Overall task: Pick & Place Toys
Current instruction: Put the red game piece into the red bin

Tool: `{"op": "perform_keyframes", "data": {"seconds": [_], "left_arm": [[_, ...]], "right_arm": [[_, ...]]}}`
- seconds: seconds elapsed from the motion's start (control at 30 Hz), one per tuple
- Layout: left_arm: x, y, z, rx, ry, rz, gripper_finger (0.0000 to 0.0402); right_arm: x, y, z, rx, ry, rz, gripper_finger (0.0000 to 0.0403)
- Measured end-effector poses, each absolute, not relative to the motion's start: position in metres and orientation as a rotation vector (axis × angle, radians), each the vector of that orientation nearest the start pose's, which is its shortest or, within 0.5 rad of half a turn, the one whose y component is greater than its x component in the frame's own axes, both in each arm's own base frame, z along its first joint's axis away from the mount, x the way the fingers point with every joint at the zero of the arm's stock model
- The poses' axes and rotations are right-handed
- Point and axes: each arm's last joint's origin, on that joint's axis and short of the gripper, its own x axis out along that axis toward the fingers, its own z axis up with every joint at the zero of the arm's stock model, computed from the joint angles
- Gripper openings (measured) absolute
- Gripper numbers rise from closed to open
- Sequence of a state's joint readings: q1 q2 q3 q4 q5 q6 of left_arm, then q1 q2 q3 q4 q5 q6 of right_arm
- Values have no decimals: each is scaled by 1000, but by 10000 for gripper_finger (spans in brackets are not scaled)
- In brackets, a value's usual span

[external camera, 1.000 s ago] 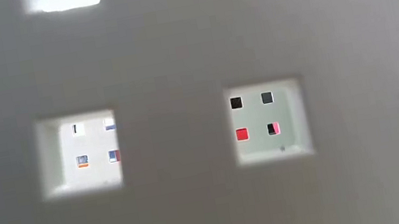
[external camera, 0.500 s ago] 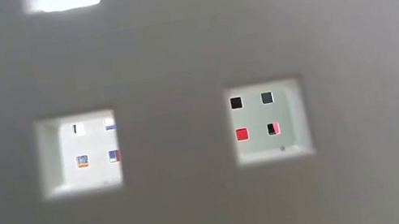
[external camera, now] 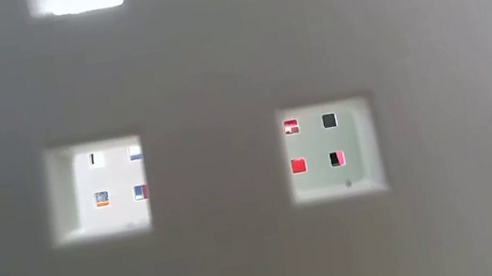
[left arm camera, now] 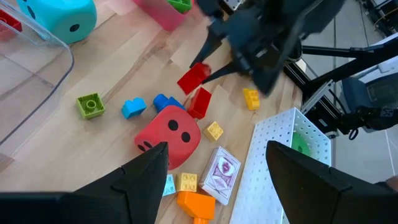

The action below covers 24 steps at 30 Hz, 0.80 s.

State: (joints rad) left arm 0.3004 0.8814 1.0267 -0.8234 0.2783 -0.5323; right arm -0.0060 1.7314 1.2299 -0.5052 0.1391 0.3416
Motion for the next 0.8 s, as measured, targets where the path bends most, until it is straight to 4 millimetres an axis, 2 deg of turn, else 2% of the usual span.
{"op": "perform_keyframes", "data": {"seconds": [0.2,0.4,0.6,0.7,0.8], "left_arm": [[155,40,342,-707,634,195,274],[155,40,342,-708,637,196,274],[155,40,342,-708,639,196,274],[155,40,342,-708,639,196,274],[155,40,342,-708,638,196,274]], "right_arm": [[336,-23,263,331,841,-457,126],[295,-54,292,472,801,-727,126],[247,-86,288,628,945,-1122,126],[236,-100,281,682,1006,-1235,126],[234,-114,272,710,1046,-1295,126]]}}
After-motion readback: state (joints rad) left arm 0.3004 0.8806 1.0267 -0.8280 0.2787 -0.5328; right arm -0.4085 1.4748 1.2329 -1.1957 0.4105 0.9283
